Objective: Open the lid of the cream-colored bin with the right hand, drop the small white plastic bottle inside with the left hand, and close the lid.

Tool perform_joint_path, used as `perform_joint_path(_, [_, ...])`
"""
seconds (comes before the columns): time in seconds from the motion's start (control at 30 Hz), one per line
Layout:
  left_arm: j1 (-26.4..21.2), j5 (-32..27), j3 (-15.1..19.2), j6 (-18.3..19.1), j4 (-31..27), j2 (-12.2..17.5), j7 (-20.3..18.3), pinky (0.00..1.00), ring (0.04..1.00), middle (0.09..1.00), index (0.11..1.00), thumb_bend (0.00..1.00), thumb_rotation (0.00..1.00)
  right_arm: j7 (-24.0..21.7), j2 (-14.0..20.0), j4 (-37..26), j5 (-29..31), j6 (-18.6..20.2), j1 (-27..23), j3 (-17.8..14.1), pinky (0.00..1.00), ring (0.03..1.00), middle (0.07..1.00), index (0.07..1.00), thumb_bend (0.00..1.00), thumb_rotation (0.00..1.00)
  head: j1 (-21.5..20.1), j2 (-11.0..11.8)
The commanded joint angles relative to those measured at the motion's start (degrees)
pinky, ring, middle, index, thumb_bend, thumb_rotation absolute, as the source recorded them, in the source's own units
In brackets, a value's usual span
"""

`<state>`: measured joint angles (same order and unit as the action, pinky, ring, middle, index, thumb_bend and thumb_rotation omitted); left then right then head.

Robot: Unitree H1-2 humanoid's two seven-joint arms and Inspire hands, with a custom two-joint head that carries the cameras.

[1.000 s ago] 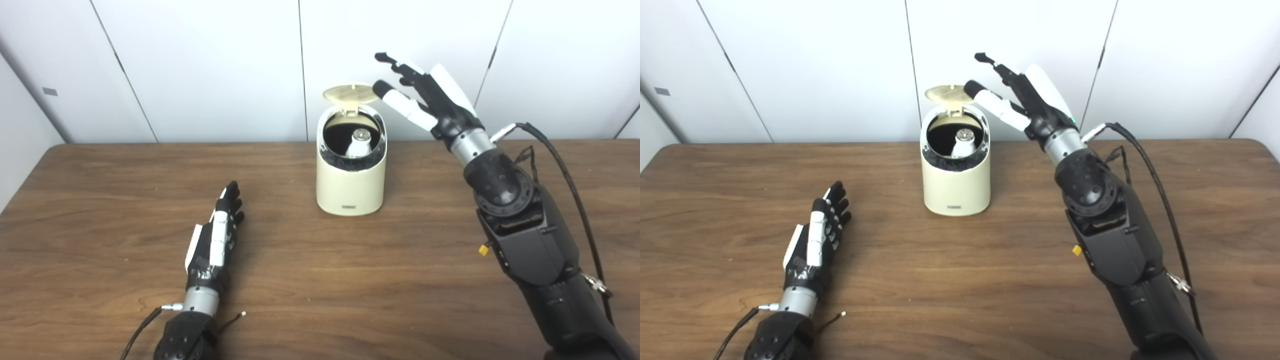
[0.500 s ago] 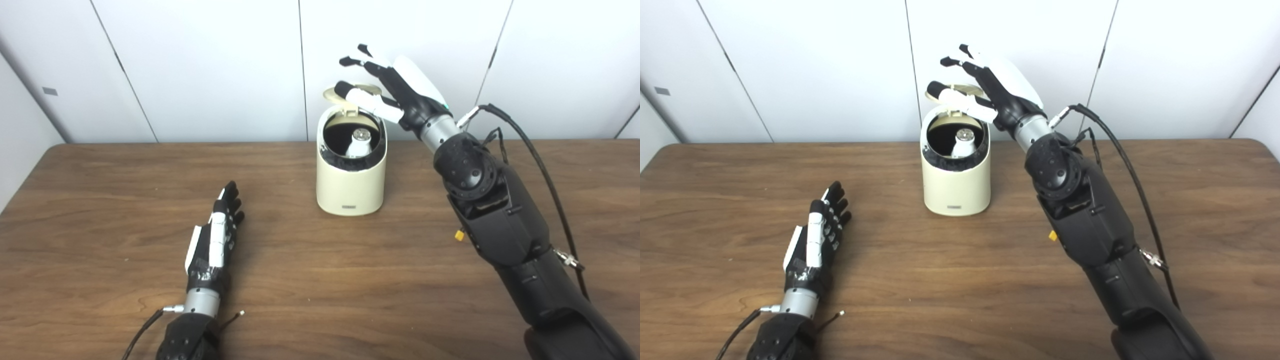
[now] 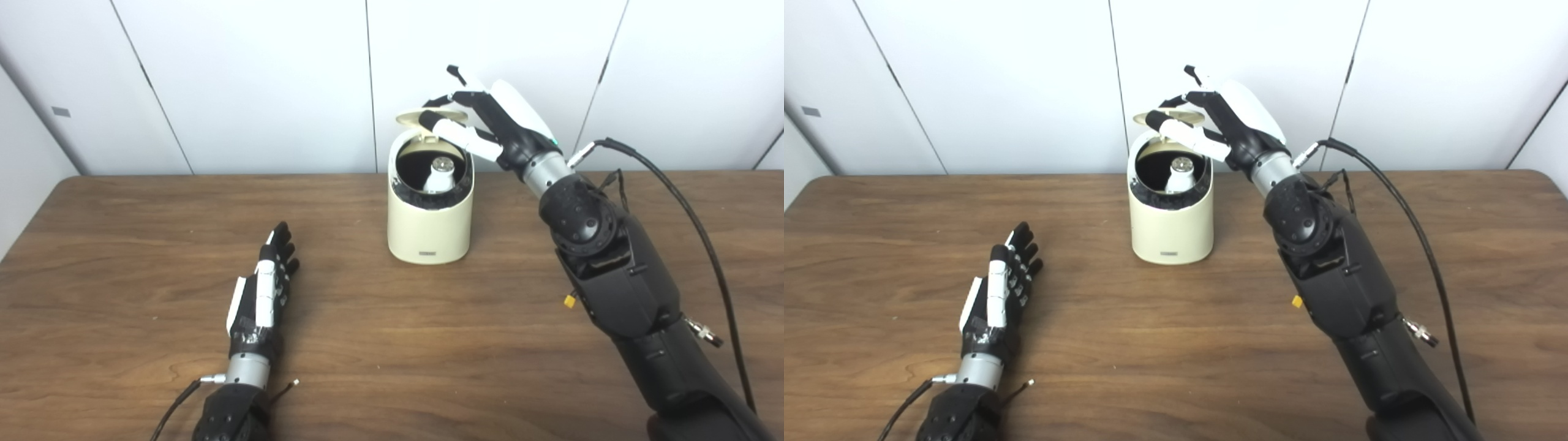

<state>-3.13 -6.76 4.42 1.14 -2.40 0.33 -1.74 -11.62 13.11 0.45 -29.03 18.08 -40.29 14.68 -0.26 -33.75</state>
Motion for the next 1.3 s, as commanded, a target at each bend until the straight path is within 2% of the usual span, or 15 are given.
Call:
perform_joint_path(0.0, [-0.7,0.3,0.0,0.0,-0.2,-0.4,0.7,0.99,1.000,1.000,1.000,0.68,1.00,0.1,0.6,-2.6,-0.1,-0.2,-1.9,-0.9,1.00,1.000,1.000,0.676,0.63,1.00,0.1,-0.2])
perform_joint_path(0.37, [-0.6,0.4,-0.3,1.2,-1.0,-0.6,1.7,0.98,1.000,1.000,1.000,0.69,1.00,-1.0,1.4,-4.8,-2.5,-1.2,0.1,0.6,1.00,1.000,1.000,0.666,0.63,1.00,0.1,-0.4])
perform_joint_path(0.63, [-0.7,1.9,-1.2,1.7,-1.5,-0.3,1.7,0.99,1.000,1.000,1.000,0.67,1.00,-3.5,2.6,-6.5,-4.5,-0.6,1.6,2.5,1.00,1.000,1.000,0.689,0.65,1.00,0.0,-1.0])
perform_joint_path(0.77, [-0.8,2.5,-1.5,1.7,-1.5,-0.3,1.8,1.00,1.000,1.000,1.000,0.66,1.00,-4.3,3.0,-7.4,-5.0,-0.4,2.6,2.4,1.00,1.000,1.000,0.682,0.61,1.00,0.0,-1.2])
perform_joint_path(1.0, [-0.8,3.3,-2.0,2.4,-1.6,0.3,1.7,1.00,1.000,1.000,1.000,0.64,1.00,-5.4,3.5,-8.6,-5.7,-0.6,4.2,2.3,1.00,1.000,1.000,0.673,0.63,1.00,0.2,-1.3])
perform_joint_path(1.27, [-0.7,2.6,-1.9,2.2,-1.8,0.2,1.7,1.00,1.000,1.000,1.000,0.63,1.00,-6.9,4.1,-10.9,-7.0,-0.6,6.2,2.5,1.00,1.000,1.000,0.674,0.60,1.00,0.3,-1.4])
